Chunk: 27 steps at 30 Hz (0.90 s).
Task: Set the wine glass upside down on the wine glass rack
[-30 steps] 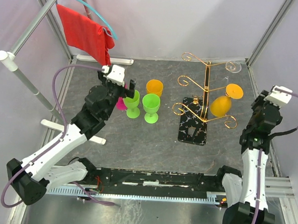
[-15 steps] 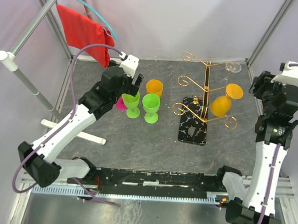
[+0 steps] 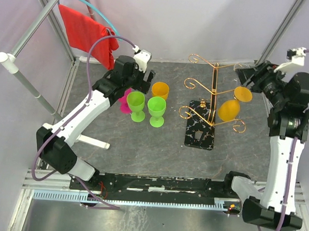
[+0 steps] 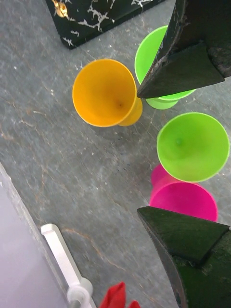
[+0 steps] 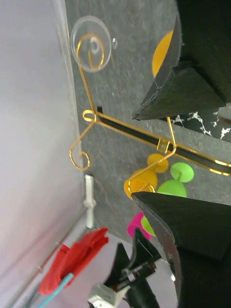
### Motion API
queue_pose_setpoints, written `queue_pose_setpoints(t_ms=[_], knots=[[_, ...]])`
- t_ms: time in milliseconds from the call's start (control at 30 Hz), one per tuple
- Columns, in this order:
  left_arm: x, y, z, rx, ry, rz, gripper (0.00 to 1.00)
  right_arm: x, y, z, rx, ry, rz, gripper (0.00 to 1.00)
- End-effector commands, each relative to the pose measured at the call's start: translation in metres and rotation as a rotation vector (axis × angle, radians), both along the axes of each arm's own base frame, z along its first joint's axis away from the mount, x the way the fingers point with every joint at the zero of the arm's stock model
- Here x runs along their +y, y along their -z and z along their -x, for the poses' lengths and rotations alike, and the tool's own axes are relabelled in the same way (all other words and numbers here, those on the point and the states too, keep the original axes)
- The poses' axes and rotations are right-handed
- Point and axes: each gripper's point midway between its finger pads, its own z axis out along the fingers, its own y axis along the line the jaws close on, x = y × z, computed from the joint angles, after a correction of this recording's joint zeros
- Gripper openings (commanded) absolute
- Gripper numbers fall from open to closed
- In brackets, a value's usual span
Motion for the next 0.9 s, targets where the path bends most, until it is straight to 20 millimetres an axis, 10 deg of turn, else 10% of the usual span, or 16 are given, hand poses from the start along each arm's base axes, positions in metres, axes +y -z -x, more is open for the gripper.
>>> queue_pose_setpoints(t_ms=[0, 400, 867], knots=[[-0.033, -0.033, -0.01, -0.054, 0.095, 0.123, 0.99, 0.031, -0.006, -0.007, 0.032, -0.111, -0.006, 0.68], [-0.058, 0.017, -0.041, 0.013, 0.059, 0.025, 0.94, 0.064, 0.016, -0.015, 0.105, -0.173, 0.092, 0.68], [-0.074, 0.076, -0.062, 0.123, 0.025, 0.003, 0.36, 0.064, 0.034, -0.013, 0.14, -0.172, 0.148, 0.65]])
